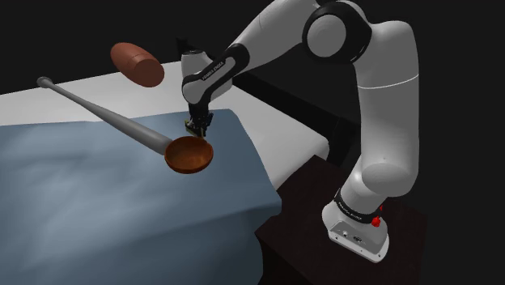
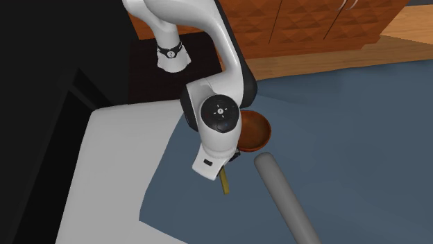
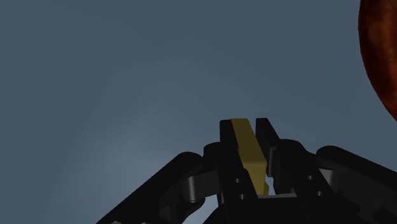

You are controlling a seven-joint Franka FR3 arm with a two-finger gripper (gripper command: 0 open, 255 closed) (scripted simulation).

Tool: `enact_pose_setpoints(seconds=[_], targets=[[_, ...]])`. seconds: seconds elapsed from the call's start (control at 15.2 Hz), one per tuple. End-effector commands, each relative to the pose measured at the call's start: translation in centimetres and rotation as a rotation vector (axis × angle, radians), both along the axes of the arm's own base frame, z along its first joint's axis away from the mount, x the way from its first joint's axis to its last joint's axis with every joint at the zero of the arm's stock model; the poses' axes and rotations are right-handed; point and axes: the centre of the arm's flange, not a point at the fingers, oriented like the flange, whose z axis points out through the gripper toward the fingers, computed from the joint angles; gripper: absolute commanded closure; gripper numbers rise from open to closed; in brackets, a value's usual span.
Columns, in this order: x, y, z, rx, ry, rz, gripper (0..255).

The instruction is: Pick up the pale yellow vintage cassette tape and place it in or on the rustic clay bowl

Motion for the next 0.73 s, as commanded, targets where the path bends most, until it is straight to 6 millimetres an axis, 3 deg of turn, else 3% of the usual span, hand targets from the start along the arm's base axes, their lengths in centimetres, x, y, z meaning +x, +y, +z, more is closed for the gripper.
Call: enact_pose_setpoints(seconds=[0.0,0.66], targets=[[0.0,0.0,0.8,0.0,0.0,0.0,255],[0.0,0.0,6.1,0.0,0.0,0.0,255]])
